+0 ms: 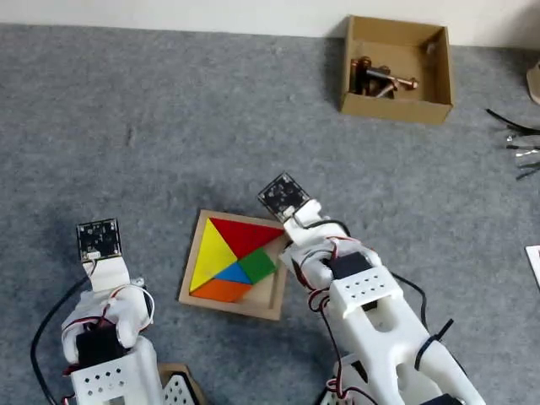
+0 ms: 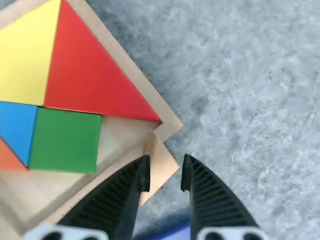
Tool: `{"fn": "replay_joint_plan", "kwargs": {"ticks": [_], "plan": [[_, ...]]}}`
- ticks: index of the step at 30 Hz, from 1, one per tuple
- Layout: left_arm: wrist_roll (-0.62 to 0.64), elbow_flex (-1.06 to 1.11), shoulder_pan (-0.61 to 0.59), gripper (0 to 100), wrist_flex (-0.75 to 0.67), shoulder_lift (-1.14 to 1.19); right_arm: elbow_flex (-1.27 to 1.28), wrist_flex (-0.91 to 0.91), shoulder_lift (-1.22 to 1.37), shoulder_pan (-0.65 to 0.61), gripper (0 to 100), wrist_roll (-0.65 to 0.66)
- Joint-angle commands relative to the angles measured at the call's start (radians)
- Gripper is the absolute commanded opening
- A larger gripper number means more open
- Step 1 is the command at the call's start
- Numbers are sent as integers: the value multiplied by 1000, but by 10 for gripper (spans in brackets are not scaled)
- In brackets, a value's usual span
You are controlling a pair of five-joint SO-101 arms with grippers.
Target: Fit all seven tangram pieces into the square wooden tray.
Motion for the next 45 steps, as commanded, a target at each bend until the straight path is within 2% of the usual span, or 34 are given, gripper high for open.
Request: {"fn": "replay_joint_plan", "kwargs": {"ticks": [1, 4, 9, 18, 28, 33, 41, 45], "plan": [[11, 19, -13, 5, 3, -5, -61, -19, -21, -13, 107, -20], [11, 19, -13, 5, 3, -5, -61, -18, -24, -13, 122, -21], [11, 19, -13, 5, 3, -5, -65, 13, -28, -13, 239, -110], [11, 19, -13, 5, 3, -5, -61, 19, -19, -111, 241, -121], [11, 19, -13, 5, 3, -5, -45, -50, -16, -96, 241, -120], [11, 19, -13, 5, 3, -5, -31, -53, -16, -48, 241, -118], [11, 19, -13, 5, 3, -5, -30, -56, -12, -45, 241, -120], [11, 19, -13, 5, 3, -5, -35, -101, 96, -47, 241, -120]]}}
